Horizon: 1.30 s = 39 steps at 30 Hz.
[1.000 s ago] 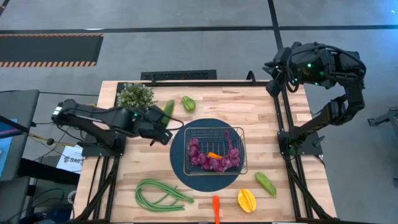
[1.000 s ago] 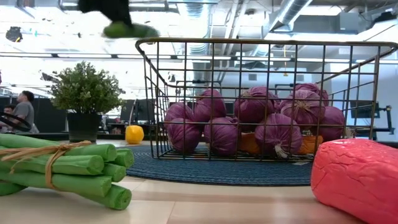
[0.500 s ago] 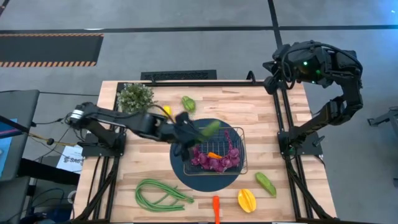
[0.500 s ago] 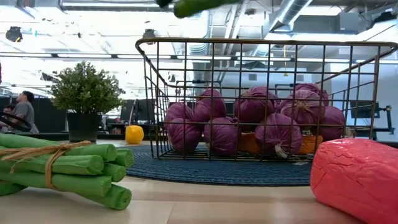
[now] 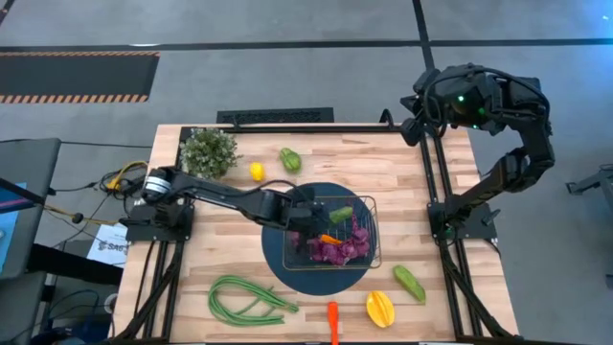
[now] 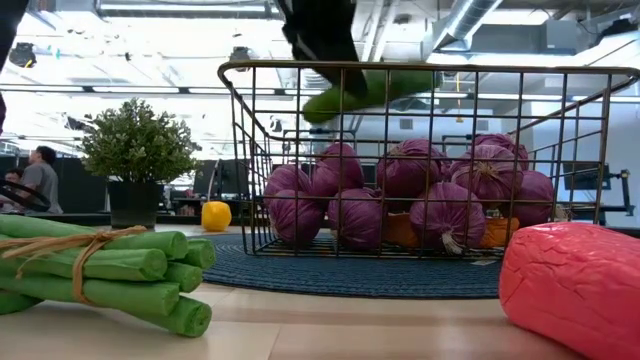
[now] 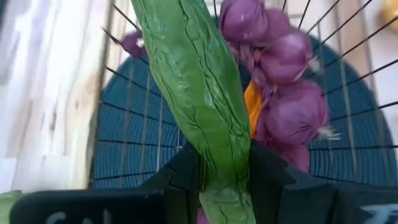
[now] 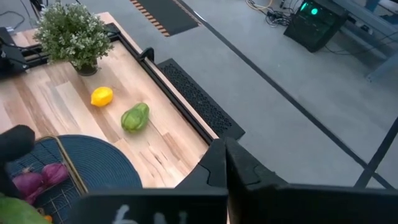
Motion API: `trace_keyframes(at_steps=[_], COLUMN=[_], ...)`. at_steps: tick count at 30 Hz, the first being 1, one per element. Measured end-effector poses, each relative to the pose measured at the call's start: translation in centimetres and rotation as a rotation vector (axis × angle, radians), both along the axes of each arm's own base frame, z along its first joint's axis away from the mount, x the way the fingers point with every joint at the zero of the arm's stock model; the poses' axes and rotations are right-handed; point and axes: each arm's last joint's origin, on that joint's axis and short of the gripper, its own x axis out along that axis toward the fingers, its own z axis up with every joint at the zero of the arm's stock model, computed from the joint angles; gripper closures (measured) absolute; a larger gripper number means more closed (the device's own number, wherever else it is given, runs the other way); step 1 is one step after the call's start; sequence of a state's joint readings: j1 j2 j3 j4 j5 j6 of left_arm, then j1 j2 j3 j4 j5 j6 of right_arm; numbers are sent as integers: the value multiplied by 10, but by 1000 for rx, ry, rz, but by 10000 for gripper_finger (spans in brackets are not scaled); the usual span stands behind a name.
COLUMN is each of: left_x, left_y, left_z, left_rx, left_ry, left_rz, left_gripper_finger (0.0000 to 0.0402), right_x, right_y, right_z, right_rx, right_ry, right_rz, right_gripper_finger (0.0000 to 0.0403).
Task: Build produce basket
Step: Put the top green cucumber into the gold wire basket
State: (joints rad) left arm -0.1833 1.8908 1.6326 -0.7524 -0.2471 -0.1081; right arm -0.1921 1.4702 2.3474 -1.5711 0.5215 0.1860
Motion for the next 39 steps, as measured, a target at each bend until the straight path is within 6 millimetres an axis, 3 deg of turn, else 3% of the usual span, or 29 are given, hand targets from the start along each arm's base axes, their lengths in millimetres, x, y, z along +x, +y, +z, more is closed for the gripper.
trace_keyframes(at_steps=[5, 13, 24, 36, 39], left_x=[4, 4, 20, 20, 20], left_y=[-1, 5, 1, 0, 0], left_z=[-12, -12, -57, -56, -56], left_rx=[3, 34, 12, -43, -56], left_ry=[32, 31, 125, 116, 115], left_rz=[-1, 42, 79, 97, 119], left_gripper_finger=[330, 330, 330, 330, 295], right_x=[6, 10, 8, 9, 9], right_y=[-1, -1, 7, 12, 12], right_z=[-2, -4, -3, -3, -3], right_rx=[-2, 5, 0, -2, -2], right_ry=[19, 36, 31, 33, 33], right_rz=[6, 36, 84, 111, 110], right_gripper_finger=[399, 400, 401, 400, 397])
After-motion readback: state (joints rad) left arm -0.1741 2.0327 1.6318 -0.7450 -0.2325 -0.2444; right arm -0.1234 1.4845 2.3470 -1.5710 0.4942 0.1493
